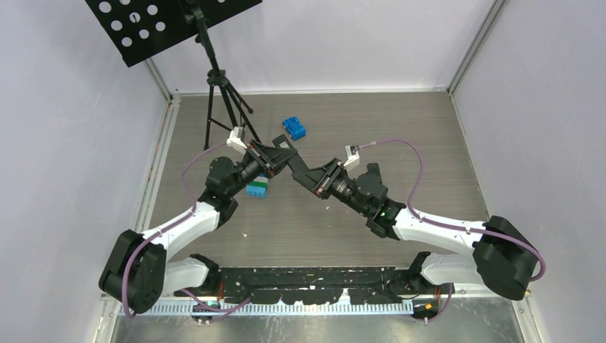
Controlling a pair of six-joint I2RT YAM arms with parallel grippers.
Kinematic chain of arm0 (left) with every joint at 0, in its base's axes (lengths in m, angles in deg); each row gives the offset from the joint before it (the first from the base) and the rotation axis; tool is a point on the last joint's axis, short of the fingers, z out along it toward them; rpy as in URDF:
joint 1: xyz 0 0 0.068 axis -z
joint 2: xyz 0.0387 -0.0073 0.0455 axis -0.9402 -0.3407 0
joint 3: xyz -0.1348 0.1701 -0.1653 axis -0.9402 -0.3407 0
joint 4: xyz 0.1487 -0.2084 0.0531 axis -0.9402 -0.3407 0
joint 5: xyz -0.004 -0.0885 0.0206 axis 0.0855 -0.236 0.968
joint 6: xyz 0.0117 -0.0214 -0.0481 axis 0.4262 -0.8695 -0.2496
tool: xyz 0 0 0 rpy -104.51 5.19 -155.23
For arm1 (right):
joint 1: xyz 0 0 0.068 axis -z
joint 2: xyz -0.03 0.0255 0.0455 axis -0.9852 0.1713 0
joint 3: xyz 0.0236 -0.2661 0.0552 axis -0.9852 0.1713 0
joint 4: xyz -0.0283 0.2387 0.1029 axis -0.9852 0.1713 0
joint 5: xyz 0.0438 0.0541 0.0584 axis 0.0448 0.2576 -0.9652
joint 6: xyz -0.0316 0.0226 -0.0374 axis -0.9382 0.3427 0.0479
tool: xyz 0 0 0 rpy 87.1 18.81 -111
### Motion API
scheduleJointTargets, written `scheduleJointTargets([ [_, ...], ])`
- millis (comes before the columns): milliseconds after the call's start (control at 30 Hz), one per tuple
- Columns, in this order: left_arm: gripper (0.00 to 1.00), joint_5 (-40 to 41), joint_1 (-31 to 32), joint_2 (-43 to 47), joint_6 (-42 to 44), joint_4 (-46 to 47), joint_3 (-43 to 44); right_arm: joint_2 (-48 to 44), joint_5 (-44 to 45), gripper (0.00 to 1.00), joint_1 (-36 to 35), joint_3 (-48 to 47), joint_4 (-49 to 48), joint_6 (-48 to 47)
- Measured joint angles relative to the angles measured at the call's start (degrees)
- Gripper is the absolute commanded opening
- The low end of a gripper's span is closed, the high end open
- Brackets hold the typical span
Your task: Load the batteries into the remote control
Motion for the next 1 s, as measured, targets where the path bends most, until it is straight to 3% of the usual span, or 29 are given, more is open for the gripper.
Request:
scheduleJointTargets([
  [200, 0.0, 1.4, 0.1, -1.2, 0.8, 1.1, 0.8, 1.6, -2.2, 0.23, 1.7, 0.0, -3.5, 0.7],
  [300, 0.0, 1.5, 0.3, -1.3, 1.4, 1.6, 1.2, 1.6, -3.5, 0.28, 2.5, 0.0, -4.3, 0.9],
  [367, 0.0, 1.3, 0.5, -1.3, 2.2, 1.8, 1.6, 1.3, -4.0, 0.36, 2.8, 0.1, -4.5, 0.8],
  [533, 0.0, -4.4, 4.3, -1.4, 6.4, -0.1, 3.0, -1.2, -4.8, 0.67, 3.3, 1.6, -3.1, -1.8],
  [667, 0.0, -8.9, 5.3, -1.4, 9.8, -3.5, 5.1, -5.5, -8.5, 0.81, 4.2, 2.5, 0.4, -7.4],
  [1000, 0.0, -21.5, 6.9, -1.4, 16.2, -9.2, 10.7, -20.2, -18.5, 0.84, 5.0, 0.5, 13.8, -22.3],
])
